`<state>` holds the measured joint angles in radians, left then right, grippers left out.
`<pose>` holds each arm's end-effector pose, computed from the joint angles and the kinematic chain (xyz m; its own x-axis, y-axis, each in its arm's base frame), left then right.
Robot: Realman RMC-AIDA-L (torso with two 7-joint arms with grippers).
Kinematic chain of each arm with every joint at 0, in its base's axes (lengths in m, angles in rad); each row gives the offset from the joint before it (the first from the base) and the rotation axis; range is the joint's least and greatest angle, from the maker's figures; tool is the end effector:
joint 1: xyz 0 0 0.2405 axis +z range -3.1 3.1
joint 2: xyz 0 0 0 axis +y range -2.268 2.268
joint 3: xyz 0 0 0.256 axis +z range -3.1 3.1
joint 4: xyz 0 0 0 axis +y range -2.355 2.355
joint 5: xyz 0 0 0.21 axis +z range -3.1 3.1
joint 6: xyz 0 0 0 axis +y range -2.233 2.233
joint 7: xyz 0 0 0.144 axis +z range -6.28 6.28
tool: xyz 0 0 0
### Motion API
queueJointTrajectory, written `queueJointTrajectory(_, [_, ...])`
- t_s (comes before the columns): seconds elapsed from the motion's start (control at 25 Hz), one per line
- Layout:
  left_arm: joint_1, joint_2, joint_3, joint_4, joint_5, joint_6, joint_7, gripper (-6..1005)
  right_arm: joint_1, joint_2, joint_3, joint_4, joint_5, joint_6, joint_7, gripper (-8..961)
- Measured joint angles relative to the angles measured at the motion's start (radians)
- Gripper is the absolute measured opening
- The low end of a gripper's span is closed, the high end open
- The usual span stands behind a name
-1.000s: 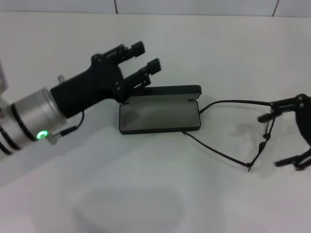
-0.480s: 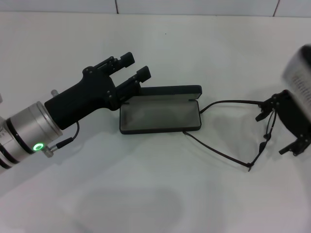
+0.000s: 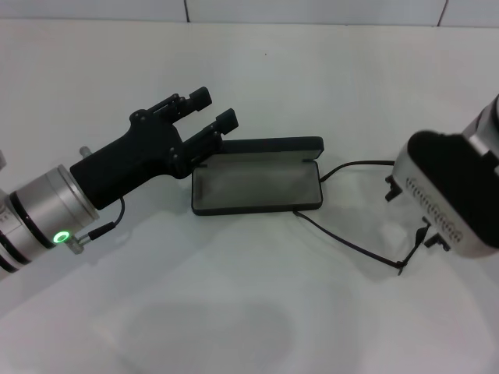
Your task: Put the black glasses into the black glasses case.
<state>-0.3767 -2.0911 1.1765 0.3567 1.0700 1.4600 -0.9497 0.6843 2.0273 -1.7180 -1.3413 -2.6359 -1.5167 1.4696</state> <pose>-0.2635 0.2983 -0.0329 0.5375 0.1413 0.8314 0.5663 -0.7910 -0.2316 0.1567 0.3489 -0.0342 0.5601 0.6090 0.5616 0.5912 -0.7687 0.2440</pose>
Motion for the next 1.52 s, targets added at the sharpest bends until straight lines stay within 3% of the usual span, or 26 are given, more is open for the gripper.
queueJointTrajectory(0.44, [-0.002, 0.0, -0.001, -0.019, -0.015, 0.0, -0.001, 595, -0.001, 0.001, -0.039, 0.051, -0.01, 0.031, 0.013, 748])
queueJointTrajectory(0.84, [-0.003, -0.001, -0.002, -0.036, -0.029, 0.004, -0.004, 593, -0.003, 0.001, -0.022, 0.077, -0.004, 0.035, 0.027, 519])
queueJointTrajectory(1.08, [0.0, -0.001, -0.002, -0.036, -0.029, 0.008, -0.007, 592, -0.014, -0.002, 0.05, 0.062, 0.016, 0.023, 0.02, 411])
queueJointTrajectory(1.32, [-0.001, -0.001, 0.007, -0.036, -0.029, 0.01, -0.009, 591, -0.039, -0.005, 0.168, 0.036, 0.085, -0.078, -0.065, 273])
queueJointTrajectory(1.4, [-0.004, -0.001, 0.01, -0.036, -0.029, 0.01, -0.009, 591, -0.053, -0.004, 0.178, 0.03, 0.095, -0.082, -0.081, 129])
queueJointTrajectory(1.52, [-0.006, -0.001, 0.01, -0.036, -0.025, 0.012, -0.009, 590, -0.079, -0.003, 0.202, 0.008, 0.112, -0.078, -0.09, 127])
